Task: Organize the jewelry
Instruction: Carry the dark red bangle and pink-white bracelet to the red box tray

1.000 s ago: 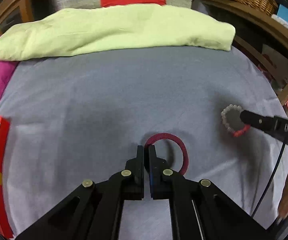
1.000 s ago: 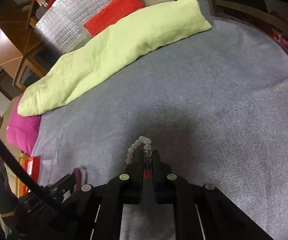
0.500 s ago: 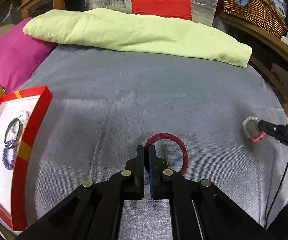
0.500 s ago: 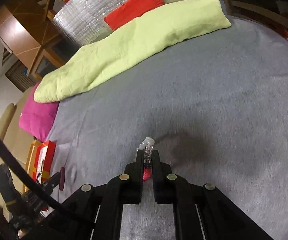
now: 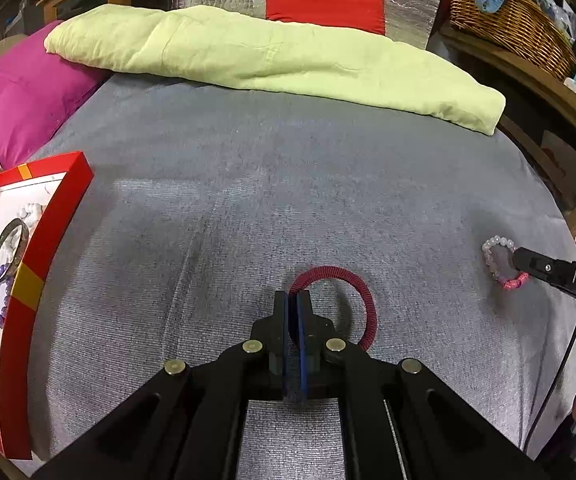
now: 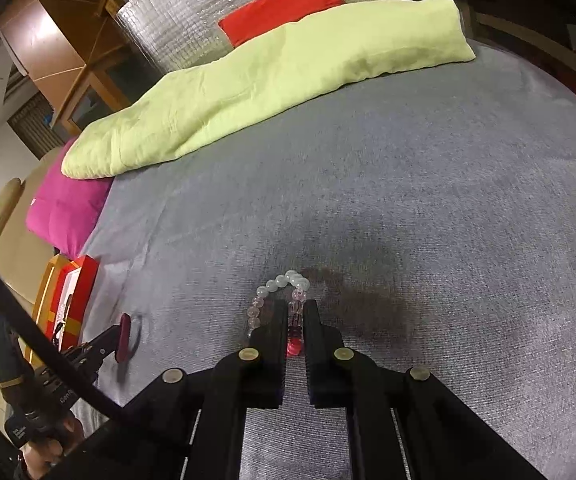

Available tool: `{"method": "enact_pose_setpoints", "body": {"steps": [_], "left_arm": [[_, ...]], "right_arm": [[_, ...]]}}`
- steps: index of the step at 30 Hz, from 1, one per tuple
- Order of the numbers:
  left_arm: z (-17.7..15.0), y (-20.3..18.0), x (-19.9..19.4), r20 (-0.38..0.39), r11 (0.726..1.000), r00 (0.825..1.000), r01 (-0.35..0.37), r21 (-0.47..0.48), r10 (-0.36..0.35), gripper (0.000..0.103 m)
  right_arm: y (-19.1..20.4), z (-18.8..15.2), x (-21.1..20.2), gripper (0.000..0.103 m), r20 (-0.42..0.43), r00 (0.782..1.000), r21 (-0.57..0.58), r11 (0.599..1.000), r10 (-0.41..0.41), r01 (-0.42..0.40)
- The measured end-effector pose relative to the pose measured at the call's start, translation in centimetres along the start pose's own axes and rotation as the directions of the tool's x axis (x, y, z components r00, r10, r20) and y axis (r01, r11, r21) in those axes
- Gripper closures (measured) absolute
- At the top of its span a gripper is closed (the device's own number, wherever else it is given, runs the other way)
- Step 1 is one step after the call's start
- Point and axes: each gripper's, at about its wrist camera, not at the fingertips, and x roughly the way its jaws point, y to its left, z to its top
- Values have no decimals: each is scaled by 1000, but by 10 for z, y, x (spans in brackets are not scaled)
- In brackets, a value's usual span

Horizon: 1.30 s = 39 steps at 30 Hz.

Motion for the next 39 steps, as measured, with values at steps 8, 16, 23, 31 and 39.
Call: {"method": "enact_pose_setpoints", "body": {"steps": [8, 16, 23, 31, 39], "left_arm": [[-2, 3, -2, 2, 1000, 1000, 0, -13, 1, 99], [-3, 6, -13, 16, 1000, 1000, -7, -13, 7, 99], [-7, 21, -40, 49, 999, 999, -13, -30, 15, 99], [-9, 49, -61, 68, 996, 997, -32, -87, 38, 99], [-9, 76, -84, 95, 988, 994, -46, -148, 61, 99]], "right_arm": [[2, 1, -5, 95, 17, 1000, 4, 1000, 25, -25], [4, -2, -11, 95, 21, 998, 20, 998, 67, -68], [14, -11, -21, 95, 19, 993, 35, 993, 114, -115], [49, -18, -29, 95, 12, 989, 0, 989, 148, -148], [110, -21, -26, 95, -21, 983, -103, 978, 182, -183]]}}
